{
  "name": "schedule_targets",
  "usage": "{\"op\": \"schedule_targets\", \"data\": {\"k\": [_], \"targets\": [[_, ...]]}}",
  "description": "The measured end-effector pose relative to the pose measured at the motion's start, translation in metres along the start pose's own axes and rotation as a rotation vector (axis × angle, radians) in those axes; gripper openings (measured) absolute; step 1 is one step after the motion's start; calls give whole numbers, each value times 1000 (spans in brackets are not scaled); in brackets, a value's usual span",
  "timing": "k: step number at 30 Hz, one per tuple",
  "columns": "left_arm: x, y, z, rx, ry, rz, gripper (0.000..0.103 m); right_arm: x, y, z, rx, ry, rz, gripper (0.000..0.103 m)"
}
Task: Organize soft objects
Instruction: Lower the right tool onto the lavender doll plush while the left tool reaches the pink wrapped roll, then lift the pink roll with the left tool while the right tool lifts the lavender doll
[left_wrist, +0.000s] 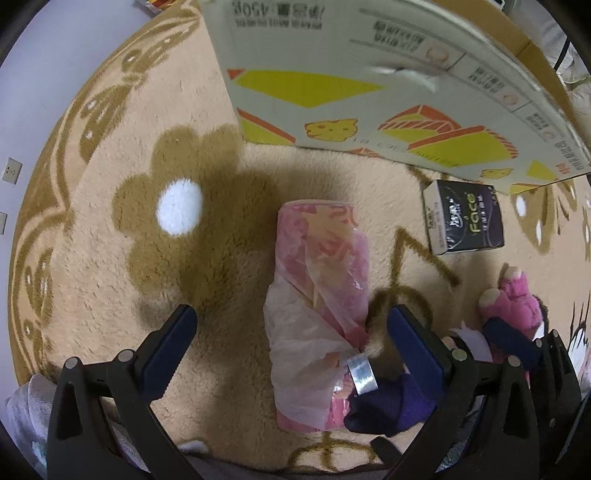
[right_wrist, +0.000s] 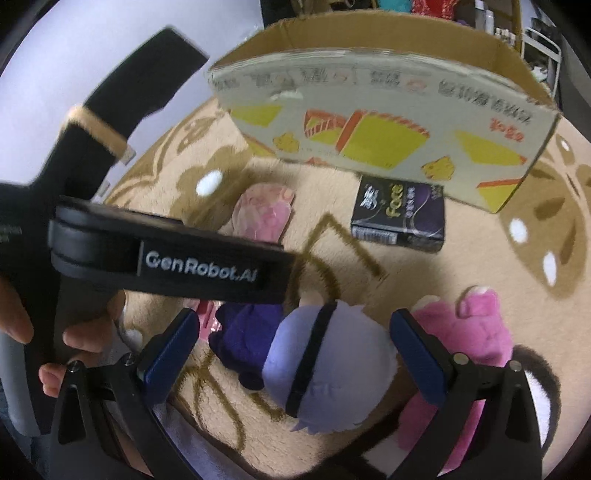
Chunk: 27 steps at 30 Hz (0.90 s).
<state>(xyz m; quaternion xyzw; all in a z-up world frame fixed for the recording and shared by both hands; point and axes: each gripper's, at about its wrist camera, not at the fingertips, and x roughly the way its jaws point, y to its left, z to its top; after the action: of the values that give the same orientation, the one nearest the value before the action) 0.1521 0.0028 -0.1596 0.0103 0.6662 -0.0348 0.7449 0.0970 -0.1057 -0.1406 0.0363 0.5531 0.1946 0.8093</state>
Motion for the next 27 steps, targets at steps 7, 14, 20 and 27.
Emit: {"op": "schedule_targets", "data": {"k": [7,14,20,27], "targets": [[19,3,11,-8,0,55,86,27,-4,0,23,80,-40,103],[23,10,12,-29,-5,76,44,25,-6,0,33,51,-53,92],[16,16,11,-57,-50,89,39,10,-15,0,65,-11,-48,89],[1,23,6,-76,-101,48,17,-16,-34,3,126,-139,-68,89]]}}
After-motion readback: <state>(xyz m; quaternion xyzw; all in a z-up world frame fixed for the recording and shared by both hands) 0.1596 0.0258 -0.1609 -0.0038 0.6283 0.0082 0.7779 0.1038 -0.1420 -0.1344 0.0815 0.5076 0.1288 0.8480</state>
